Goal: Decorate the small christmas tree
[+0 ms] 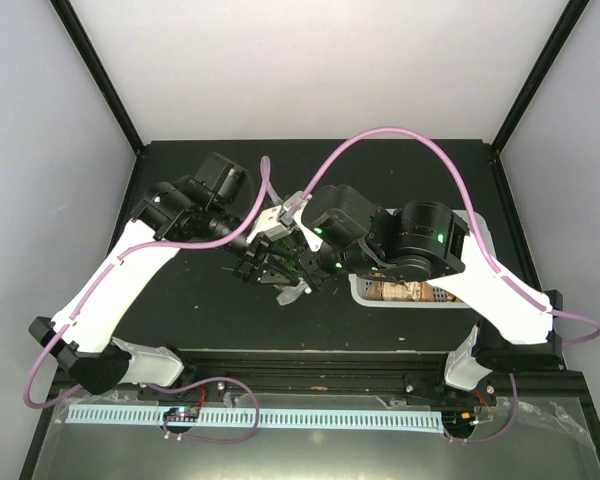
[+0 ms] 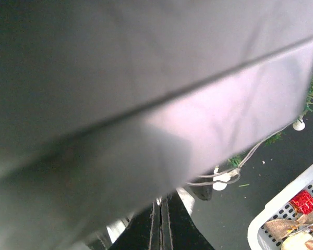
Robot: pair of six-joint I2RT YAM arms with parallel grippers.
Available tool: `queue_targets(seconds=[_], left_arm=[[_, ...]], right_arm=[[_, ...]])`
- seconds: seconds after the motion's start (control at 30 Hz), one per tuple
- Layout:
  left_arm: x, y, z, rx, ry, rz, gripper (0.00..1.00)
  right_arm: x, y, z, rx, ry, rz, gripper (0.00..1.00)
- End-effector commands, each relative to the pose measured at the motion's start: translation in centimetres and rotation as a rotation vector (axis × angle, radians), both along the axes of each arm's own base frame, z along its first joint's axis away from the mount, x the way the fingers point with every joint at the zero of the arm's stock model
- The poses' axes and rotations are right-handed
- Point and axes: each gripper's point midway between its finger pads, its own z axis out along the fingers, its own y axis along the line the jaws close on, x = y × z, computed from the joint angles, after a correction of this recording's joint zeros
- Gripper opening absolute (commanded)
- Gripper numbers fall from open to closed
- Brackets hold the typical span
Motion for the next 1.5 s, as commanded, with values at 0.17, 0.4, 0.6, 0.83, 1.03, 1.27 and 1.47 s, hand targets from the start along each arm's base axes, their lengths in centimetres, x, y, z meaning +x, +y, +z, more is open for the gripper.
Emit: queue_targets(seconds=[0.17,0.4,0.6,0.83,1.03,1.27,1.47], left_arm=[[-0.6,-0.7,2.2,-0.091,0.013,-0.048,0.53],[-1.2,-0.8,2.4,-0.107,0.041,-0.082,0.35],[-1.5,-0.4,2.0,-0.092,0.029,-0.084,0.02],[-1.6,0.5,1.2,-0.033,-0.038,-0.040,0.02],[-2.8,2.1,1.1,-0.004,-0.102,-0.032,0.02],[-3.8,3.5,-0.1,0.049,-0.131,-0.028,0.01],[-3.8,4.1,-0.7,0.075,-0.153,-0.008,0.02]], right_arm=[[0.0,0.4,1.3,0.047,-0.029,0.019,0.01],[0.0,0.8,1.4,0.044,-0.033,0.034,0.01],[0.1,0.8,1.1,0.029,-0.040,0.036,0.01],[0.2,0.4,0.9,0.012,-0.044,0.030,0.02],[0.7,-0.2,0.9,0.002,-0.065,-0.001,0.08],[1.0,-0.6,1.7,0.024,-0.092,-0.015,0.41],[1.3,-1.0,2.7,0.055,-0.113,-0.030,0.55]])
